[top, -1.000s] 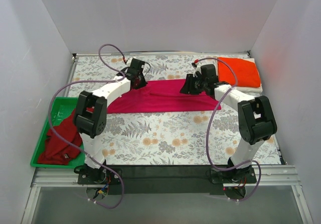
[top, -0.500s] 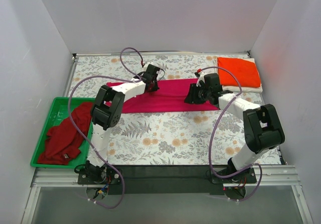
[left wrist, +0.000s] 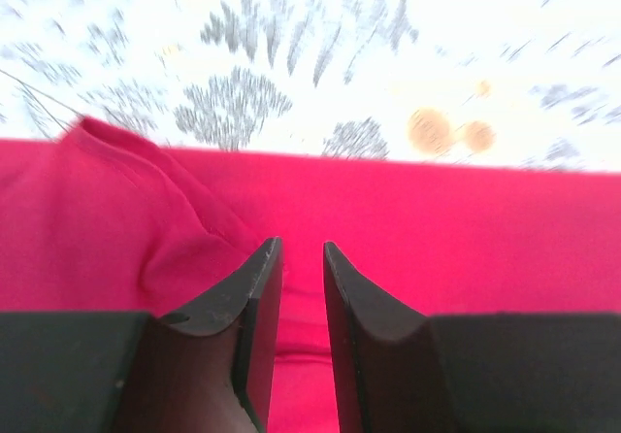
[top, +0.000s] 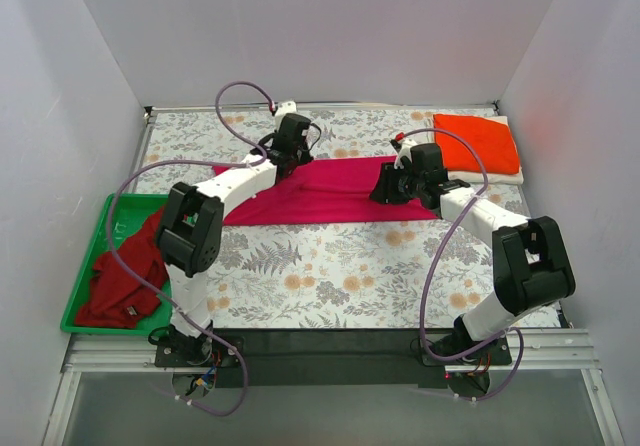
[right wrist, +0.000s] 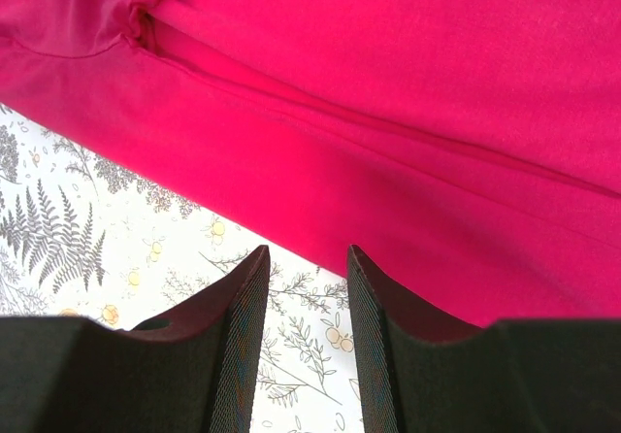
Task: Fold and stack the t-shirts
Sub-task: Fold the tshirt
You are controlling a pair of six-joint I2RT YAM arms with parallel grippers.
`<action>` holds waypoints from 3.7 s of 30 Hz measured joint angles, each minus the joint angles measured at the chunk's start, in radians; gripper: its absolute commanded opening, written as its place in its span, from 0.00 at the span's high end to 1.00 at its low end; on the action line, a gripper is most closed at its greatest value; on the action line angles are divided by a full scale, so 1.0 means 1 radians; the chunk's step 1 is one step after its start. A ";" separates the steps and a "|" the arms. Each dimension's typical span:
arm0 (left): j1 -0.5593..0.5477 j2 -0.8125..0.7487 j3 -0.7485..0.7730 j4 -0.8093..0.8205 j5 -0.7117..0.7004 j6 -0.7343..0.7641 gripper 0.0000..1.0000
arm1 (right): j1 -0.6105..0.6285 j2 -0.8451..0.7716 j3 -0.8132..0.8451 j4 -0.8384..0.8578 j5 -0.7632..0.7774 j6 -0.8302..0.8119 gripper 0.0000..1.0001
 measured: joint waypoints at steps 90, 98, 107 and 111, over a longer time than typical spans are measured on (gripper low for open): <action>0.218 0.212 0.027 0.109 -0.063 0.044 0.71 | -0.028 0.114 -0.002 -0.043 0.044 -0.029 0.62; 0.229 0.105 -0.022 0.024 -0.035 0.006 0.49 | -0.029 0.106 -0.002 -0.052 0.141 -0.050 0.60; 0.228 -0.256 -0.193 -0.169 -0.044 -0.144 0.41 | -0.049 0.097 -0.001 -0.113 0.305 -0.059 0.54; 0.228 -0.299 -0.302 -0.215 -0.044 -0.191 0.43 | -0.054 0.099 0.012 -0.152 0.340 -0.060 0.55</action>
